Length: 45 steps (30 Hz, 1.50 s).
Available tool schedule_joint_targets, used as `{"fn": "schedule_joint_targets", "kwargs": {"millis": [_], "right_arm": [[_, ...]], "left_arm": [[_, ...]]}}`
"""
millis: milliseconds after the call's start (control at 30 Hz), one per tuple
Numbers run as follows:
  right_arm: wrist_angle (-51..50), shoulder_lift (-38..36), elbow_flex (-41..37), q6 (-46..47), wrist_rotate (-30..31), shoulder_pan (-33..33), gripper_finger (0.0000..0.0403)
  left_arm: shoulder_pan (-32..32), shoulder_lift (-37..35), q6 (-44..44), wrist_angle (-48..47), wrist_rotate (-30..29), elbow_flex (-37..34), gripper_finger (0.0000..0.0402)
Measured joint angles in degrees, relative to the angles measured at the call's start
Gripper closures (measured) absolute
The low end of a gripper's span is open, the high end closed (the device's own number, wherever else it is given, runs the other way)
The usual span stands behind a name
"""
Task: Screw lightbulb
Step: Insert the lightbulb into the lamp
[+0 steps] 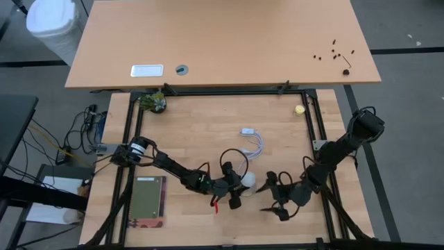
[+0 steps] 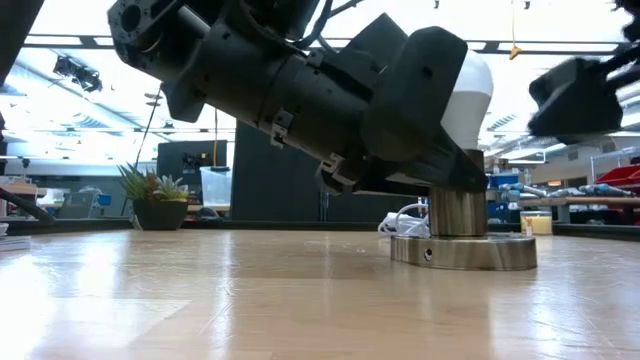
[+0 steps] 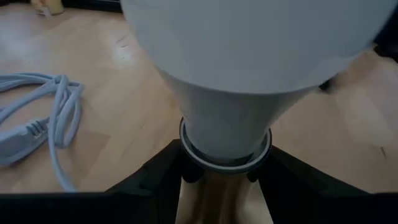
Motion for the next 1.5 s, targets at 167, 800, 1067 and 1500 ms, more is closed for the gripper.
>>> {"fn": "schedule_joint_targets", "kwargs": {"millis": [167, 800, 1067, 1500], "right_arm": [[-5.5, 0.0, -0.1, 2.2, 4.7, -2.5, 0.0062], [1.5, 0.0, -0.3, -0.3, -5.4, -6.0, 0.0088], [-4.2, 0.0, -0.3, 5.1, 1.4, -2.3, 0.0096], [1.4, 0.0, -0.3, -4.5, -10.8, -13.7, 0.0099]], "left_arm": [[0.0, 0.0, 0.4, 0.1, 2.0, 0.0, 0.0213], [-0.2, 0.1, -0.4, -0.5, -0.3, 0.0, 0.0213], [0.2, 0.1, 0.5, -0.4, 0.2, 0.0, 0.0213], [-0.5, 0.1, 3.1, 0.4, 7.4, 0.0, 0.0213]]}}
